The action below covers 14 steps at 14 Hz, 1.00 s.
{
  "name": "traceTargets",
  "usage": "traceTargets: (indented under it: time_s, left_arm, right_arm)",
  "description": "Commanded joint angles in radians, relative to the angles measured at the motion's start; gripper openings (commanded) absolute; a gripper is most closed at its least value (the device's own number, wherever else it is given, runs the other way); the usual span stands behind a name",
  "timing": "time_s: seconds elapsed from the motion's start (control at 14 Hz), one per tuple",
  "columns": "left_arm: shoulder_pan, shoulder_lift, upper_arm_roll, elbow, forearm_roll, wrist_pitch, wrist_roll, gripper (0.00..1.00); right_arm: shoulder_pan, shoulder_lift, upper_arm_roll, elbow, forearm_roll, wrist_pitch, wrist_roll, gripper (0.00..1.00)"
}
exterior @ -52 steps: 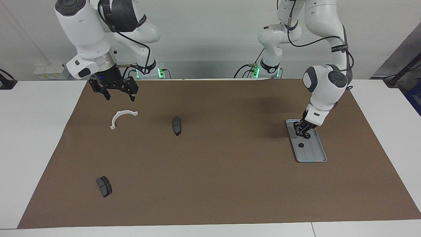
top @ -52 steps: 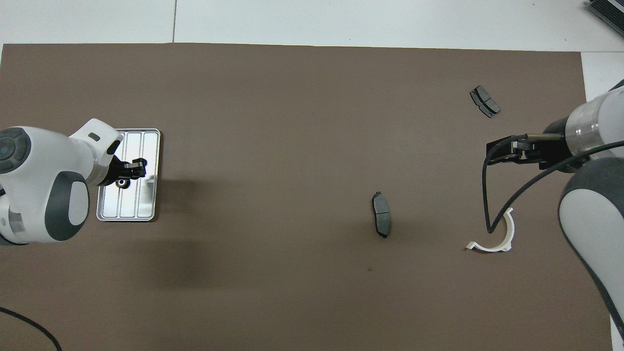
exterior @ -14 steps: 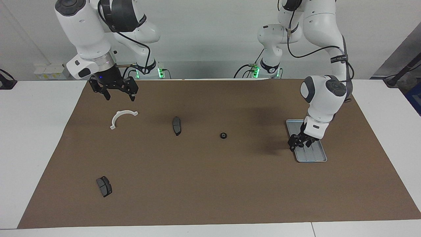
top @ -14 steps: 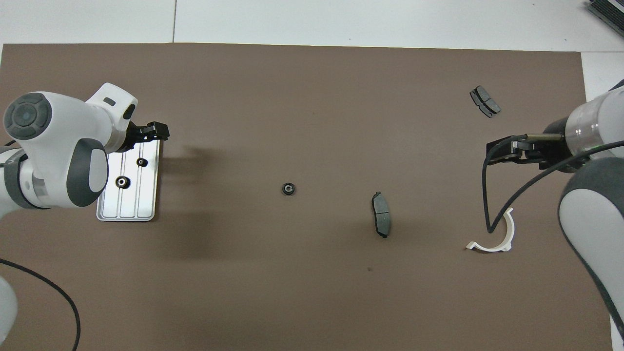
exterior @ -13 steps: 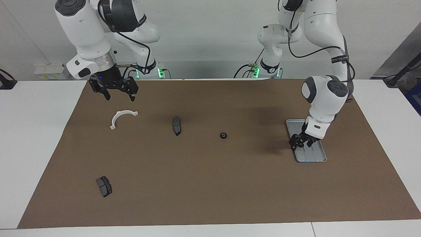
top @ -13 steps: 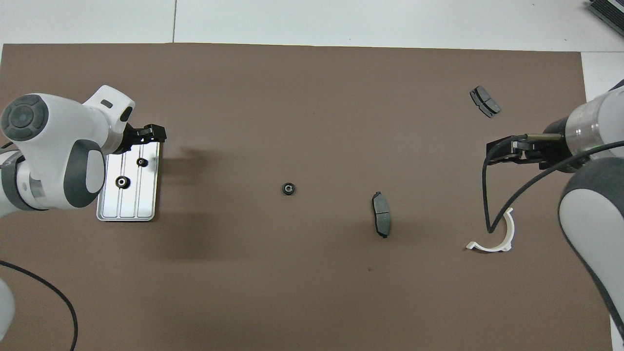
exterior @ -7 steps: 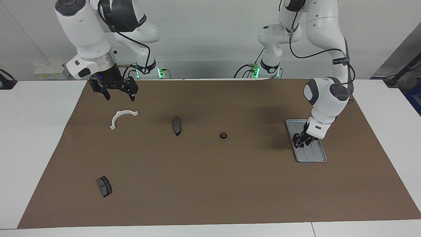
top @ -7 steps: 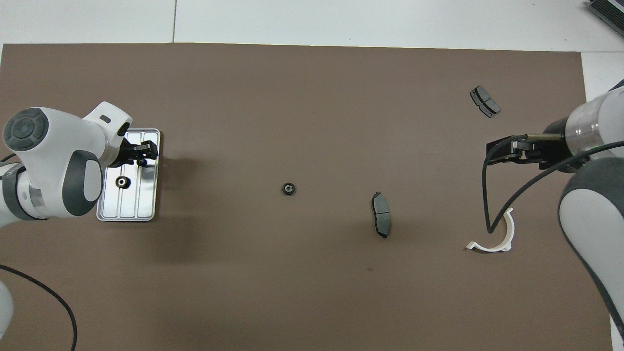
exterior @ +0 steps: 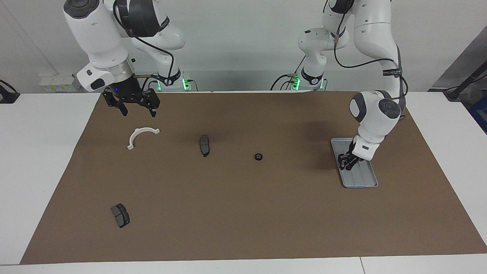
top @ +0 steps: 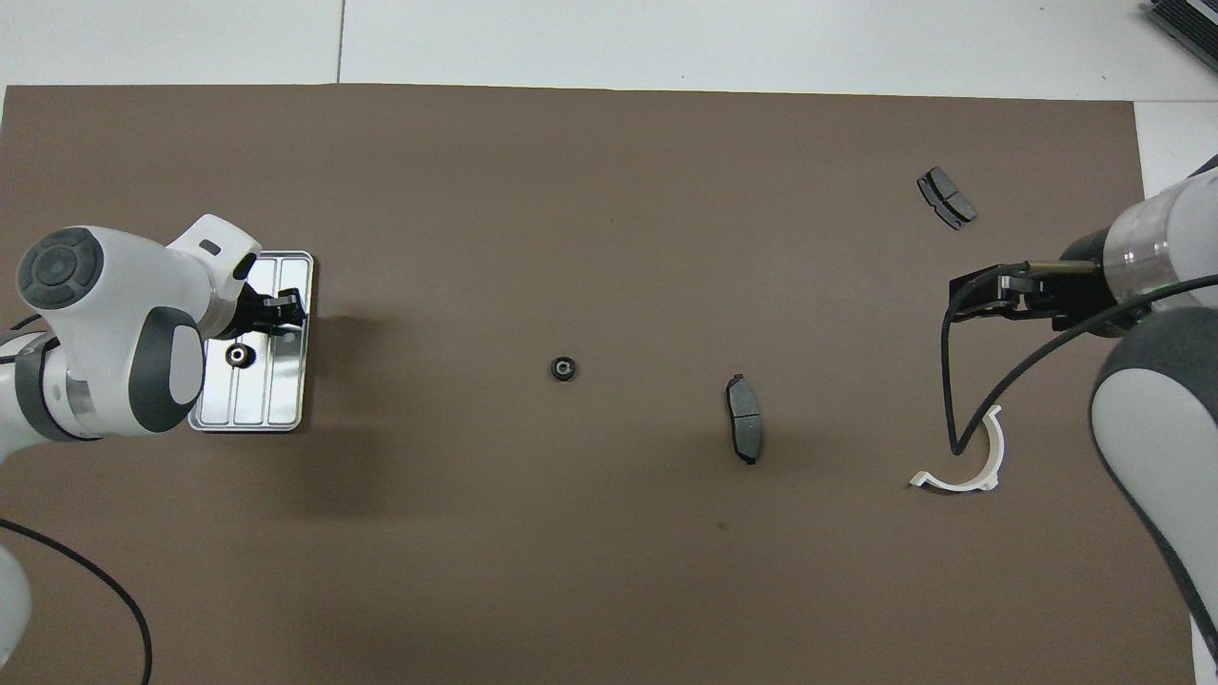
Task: Place bearing gear from tray to pile
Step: 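Grasp a second bearing from the tray with the left gripper and lift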
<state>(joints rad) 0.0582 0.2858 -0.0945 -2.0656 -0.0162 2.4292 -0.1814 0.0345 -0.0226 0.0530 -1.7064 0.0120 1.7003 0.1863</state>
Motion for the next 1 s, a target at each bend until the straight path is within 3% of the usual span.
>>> traceTargets:
  time_s: [0.0, 0.36, 0.93]
  left_arm:
    - [0.018, -0.019, -0.008, -0.030, 0.005, 0.025, 0.013, 0.33]
    - [0.020, -0.016, -0.008, -0.018, 0.007, 0.024, 0.013, 0.18]
    - [0.005, 0.007, -0.010, 0.186, 0.007, -0.136, 0.007, 0.16]
  right_arm:
    - [-0.013, -0.017, 0.007, -0.021, 0.006, 0.002, -0.025, 1.00]
    - [-0.011, -0.017, 0.007, -0.021, 0.006, 0.002, -0.024, 1.00]
    - [-0.011, -0.017, 0.007, -0.021, 0.006, 0.002, -0.024, 1.00]
